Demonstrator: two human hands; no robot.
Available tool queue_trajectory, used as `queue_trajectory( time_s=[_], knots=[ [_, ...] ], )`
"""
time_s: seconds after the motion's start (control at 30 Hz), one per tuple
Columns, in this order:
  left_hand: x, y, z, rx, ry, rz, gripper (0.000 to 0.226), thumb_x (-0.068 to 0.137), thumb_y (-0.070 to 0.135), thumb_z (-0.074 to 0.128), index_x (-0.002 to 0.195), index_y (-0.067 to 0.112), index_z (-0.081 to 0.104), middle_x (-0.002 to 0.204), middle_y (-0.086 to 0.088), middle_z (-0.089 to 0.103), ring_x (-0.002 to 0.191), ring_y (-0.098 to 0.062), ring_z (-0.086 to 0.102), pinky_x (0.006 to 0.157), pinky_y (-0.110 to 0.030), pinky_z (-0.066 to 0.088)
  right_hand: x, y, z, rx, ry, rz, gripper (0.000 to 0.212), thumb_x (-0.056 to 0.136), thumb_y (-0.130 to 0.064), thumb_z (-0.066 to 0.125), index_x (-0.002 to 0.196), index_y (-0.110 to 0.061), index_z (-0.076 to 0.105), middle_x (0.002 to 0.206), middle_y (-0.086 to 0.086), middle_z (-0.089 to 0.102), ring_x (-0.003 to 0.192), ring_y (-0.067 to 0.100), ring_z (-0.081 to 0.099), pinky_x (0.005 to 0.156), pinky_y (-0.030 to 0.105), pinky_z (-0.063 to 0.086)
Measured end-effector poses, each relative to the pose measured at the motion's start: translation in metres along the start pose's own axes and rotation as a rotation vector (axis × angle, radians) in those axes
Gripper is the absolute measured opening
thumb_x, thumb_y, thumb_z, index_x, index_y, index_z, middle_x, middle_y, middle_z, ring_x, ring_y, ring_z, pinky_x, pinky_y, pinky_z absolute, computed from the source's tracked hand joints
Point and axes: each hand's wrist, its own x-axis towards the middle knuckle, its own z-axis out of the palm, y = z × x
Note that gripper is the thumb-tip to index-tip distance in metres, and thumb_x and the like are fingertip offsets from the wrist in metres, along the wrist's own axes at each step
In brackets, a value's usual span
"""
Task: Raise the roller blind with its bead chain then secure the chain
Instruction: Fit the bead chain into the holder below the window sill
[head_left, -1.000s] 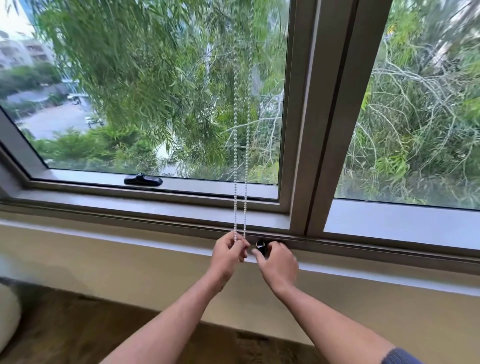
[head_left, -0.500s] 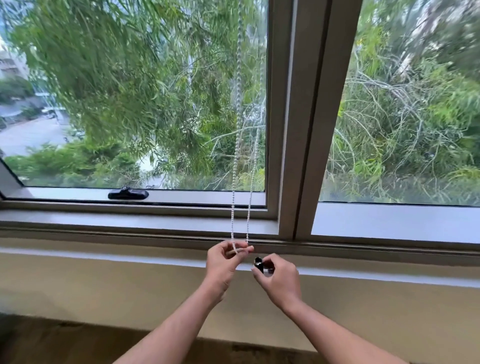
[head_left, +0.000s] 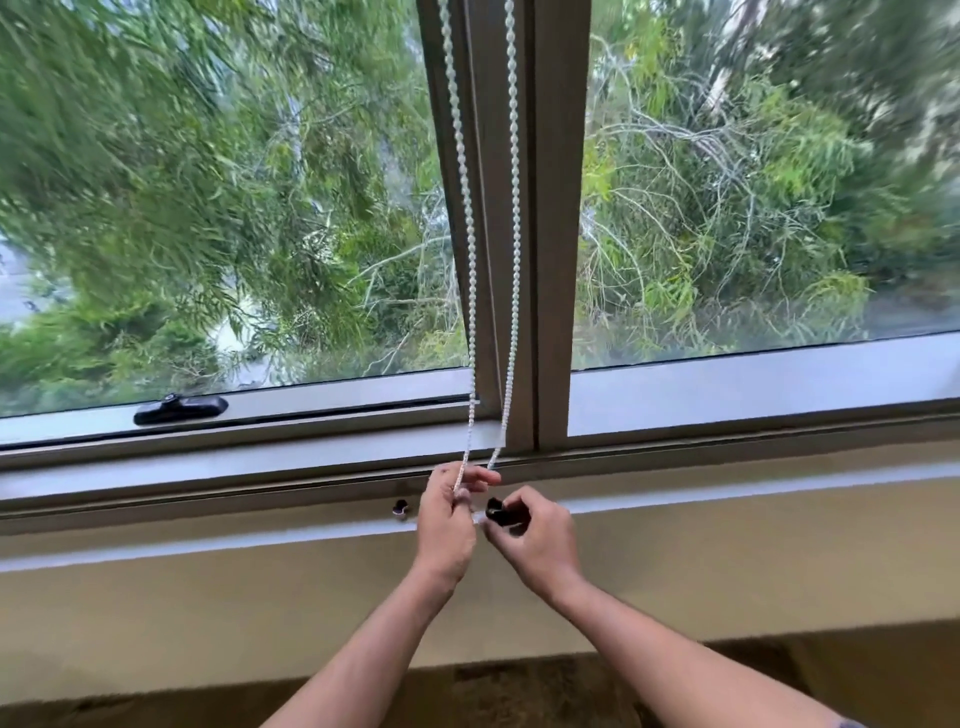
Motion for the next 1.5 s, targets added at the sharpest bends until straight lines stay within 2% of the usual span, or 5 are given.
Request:
queue_trajectory(
  time_s=[0.4, 0.6, 1.03, 1.33, 1.5],
  knots=[
    [-0.001, -0.001, -0.009, -0.254, 0.1, -0.262, 0.025, 0.097, -0.003, 0.053, 0.121, 0.004, 0.059, 0.099, -0.008, 0.067, 0.089, -0.019, 0.065, 0.097, -0.035, 0.051, -0.004, -0.022, -0.001, -0.007, 0.001, -0.023, 0.029, 0.071, -0.048, 0.079, 0.08, -0.023, 0.067, 0.073, -0.01, 0.072, 0.067, 0.006, 0.068, 0.067, 0.033, 0.058],
    [-0.004, -0.003, -0.012, -0.183, 0.077, -0.264, 0.026, 0.089, -0.007, 0.063, 0.088, 0.016, 0.076, 0.084, -0.003, 0.076, 0.078, -0.013, 0.068, 0.071, -0.018, 0.054, -0.007, -0.023, 0.005, -0.015, -0.027, -0.03, 0.032, 0.071, -0.051, 0.078, 0.079, -0.022, 0.067, 0.071, -0.01, 0.072, 0.065, 0.004, 0.068, 0.065, 0.031, 0.058],
    [-0.009, -0.011, -0.021, -0.133, 0.014, -0.313, 0.025, 0.08, -0.008, 0.072, 0.09, 0.014, 0.074, 0.09, -0.011, 0.075, 0.087, -0.022, 0.068, 0.083, -0.033, 0.057, -0.009, -0.02, 0.009, -0.056, -0.007, -0.082, 0.04, 0.071, -0.06, 0.078, 0.074, -0.023, 0.063, 0.067, -0.011, 0.07, 0.063, 0.007, 0.067, 0.061, 0.035, 0.055],
    [-0.019, -0.018, -0.018, -0.293, -0.217, -0.585, 0.031, 0.09, 0.034, 0.05, 0.101, 0.019, 0.076, 0.108, -0.005, 0.078, 0.1, -0.019, 0.071, 0.095, -0.044, 0.052, -0.013, -0.034, 0.009, -0.009, 0.024, -0.183, 0.025, 0.068, -0.042, 0.081, 0.076, -0.028, 0.062, 0.068, -0.015, 0.067, 0.067, 0.002, 0.063, 0.06, 0.019, 0.047],
    [-0.023, -0.013, -0.015, -0.402, -0.234, -0.562, 0.038, 0.093, 0.033, 0.041, 0.094, 0.017, 0.076, 0.104, -0.01, 0.078, 0.085, -0.018, 0.075, 0.07, -0.032, 0.059, -0.014, -0.037, 0.007, 0.011, 0.013, -0.148, 0.024, 0.071, -0.04, 0.079, 0.081, -0.027, 0.062, 0.074, -0.013, 0.069, 0.071, 0.005, 0.065, 0.062, 0.021, 0.05]
  ],
)
